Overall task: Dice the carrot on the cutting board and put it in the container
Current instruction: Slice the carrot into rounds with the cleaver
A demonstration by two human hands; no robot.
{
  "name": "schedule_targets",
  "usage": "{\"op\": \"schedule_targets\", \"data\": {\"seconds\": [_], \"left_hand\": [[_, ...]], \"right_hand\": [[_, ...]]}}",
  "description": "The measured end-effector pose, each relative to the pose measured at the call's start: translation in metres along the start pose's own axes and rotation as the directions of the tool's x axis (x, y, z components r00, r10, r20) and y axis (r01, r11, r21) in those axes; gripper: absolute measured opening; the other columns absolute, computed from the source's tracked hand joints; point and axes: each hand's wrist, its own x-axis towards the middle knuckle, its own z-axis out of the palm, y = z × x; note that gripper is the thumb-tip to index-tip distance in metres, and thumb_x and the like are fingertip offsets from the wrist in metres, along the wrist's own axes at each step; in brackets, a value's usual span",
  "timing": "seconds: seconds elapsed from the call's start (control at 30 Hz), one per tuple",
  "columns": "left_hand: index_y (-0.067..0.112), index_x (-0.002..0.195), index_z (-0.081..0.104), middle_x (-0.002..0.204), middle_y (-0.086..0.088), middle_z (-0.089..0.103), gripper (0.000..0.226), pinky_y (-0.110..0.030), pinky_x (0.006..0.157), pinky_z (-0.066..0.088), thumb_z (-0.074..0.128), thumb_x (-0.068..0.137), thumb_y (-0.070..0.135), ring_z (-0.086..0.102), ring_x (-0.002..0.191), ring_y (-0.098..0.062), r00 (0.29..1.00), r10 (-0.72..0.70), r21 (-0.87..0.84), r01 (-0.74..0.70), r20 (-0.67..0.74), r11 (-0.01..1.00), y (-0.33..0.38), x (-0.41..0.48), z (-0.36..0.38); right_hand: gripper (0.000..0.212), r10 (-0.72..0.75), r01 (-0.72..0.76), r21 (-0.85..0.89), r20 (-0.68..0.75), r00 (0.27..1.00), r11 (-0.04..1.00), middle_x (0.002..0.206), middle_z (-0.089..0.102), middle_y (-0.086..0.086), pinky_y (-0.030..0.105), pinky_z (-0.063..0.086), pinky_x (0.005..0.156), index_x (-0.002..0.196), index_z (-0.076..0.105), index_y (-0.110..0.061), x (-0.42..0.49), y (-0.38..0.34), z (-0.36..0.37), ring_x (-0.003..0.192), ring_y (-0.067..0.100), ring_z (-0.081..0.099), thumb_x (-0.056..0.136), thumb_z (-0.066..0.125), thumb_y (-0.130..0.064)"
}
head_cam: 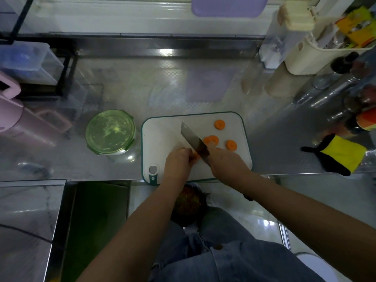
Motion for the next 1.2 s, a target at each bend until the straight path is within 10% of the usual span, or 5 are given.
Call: {"op": "schedule_targets", "data": {"seconds": [0.47,0.73,1.2], "left_hand": [[0.013,0.094,0.074,0.088,-0.012,0.068,0.019,-0.036,0.067,0.047,0.059,0.091,0.025,0.063,0.076,-0.030,0.993,0.097,-0.032,-0.099,-0.060,0.995,-0.003,-0.008,0.003],[0.015,0.103,0.073,0.092,-0.015,0.066,0.020,-0.038,0.075,0.046,0.056,0.092,0.018,0.062,0.083,-0.032,0.995,0.100,0.021,-0.100,-0.027,0.995,0.000,-0.009,-0.005],[0.011,0.089,0.071,0.091,-0.010,0.068,0.019,-0.031,0.077,0.042,0.055,0.091,0.022,0.061,0.086,-0.027,1.000,0.008,0.022,-0.008,0.003,1.000,-0.006,-0.005,-0.005]], "right_hand": [[0.028,0.004,-0.001,0.044,-0.077,0.997,0.999,0.060,0.057,0.012,0.020,0.019,0.035,0.108,0.054,-0.003,0.008,-0.008,0.031,0.043,0.026,0.052,0.081,0.064,-0.002],[0.027,-0.019,0.017,0.041,0.042,0.999,0.999,0.101,0.060,0.015,0.034,0.036,0.054,0.123,0.039,-0.007,0.020,-0.010,0.011,0.079,0.032,0.061,0.097,0.040,-0.013],[0.038,-0.019,0.018,0.013,0.035,0.999,1.000,0.097,0.065,0.011,0.030,0.033,0.053,0.135,0.031,-0.006,0.002,-0.005,-0.005,0.079,0.027,0.064,0.100,0.037,-0.020]]}}
